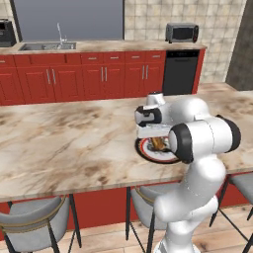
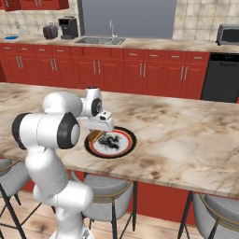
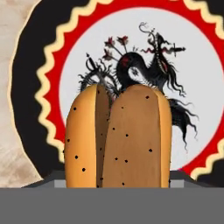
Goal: Move the hot dog bun to the plate on the dining table and place the condiment next to that plate. Then navigate to the fridge and take the sausage and place it on the plate as well.
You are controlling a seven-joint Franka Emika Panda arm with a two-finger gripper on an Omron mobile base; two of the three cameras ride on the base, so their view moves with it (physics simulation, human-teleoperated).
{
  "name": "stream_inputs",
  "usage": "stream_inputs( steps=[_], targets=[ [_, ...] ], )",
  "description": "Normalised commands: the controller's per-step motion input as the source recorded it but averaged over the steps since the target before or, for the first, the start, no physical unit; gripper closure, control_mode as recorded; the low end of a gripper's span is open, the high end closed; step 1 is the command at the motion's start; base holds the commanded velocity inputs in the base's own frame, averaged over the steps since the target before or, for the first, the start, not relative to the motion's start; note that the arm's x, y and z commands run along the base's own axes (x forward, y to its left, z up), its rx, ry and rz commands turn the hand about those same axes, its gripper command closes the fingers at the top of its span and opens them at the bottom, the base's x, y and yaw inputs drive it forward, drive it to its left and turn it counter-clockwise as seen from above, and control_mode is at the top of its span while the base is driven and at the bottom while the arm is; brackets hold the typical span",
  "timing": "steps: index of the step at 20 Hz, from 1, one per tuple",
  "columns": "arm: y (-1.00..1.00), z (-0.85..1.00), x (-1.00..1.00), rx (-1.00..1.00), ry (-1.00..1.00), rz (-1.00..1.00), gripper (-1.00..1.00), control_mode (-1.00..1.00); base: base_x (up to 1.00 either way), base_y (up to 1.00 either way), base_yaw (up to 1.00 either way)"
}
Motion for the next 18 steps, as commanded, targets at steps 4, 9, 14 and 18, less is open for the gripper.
stream_inputs(
  steps=[4, 9, 14, 18],
  targets=[
    [0.00, -0.25, 0.65, 0.00, 0.09, 0.03, 1.00, -1.00, 0.00, 0.00, 0.00],
    [-0.14, -0.24, 0.09, 0.01, 0.03, 0.03, 1.00, -1.00, 0.00, 0.00, 0.00],
    [-0.10, -0.26, 0.00, 0.02, 0.00, 0.01, 1.00, -1.00, 0.00, 0.00, 0.00],
    [-0.03, -0.33, -0.14, 0.07, 0.00, 0.00, 1.00, -1.00, 0.00, 0.00, 0.00]
  ],
)
